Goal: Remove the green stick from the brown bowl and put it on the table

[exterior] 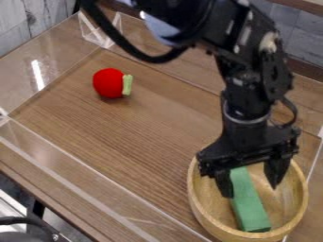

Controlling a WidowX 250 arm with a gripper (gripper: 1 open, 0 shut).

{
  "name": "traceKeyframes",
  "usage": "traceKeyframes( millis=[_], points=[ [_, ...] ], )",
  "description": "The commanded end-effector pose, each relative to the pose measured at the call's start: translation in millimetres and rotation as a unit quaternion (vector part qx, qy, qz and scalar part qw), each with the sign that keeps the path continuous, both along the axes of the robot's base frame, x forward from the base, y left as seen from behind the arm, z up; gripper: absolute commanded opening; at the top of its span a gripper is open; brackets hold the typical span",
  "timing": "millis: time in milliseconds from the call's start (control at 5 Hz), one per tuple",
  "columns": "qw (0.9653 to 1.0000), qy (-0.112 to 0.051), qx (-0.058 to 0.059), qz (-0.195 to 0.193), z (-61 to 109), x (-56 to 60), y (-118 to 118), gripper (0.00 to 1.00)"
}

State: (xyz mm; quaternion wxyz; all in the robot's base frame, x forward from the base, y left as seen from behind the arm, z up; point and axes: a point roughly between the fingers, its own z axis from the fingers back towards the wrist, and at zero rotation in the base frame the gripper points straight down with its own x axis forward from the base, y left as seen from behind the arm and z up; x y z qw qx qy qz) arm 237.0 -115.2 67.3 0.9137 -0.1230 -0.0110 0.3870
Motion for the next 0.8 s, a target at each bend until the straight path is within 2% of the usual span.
traceKeyframes(
  millis=[0,400,600],
  points=[
    [0.9993,-0.035,-0.006,0.009,14.4,12.7,1,1.00],
    [0.9991,-0.029,0.005,0.031,-11.8,13.5,-2,1.00],
    [0.9977,-0.027,0.009,0.062,-10.1,12.6,-9,0.00]
  ],
)
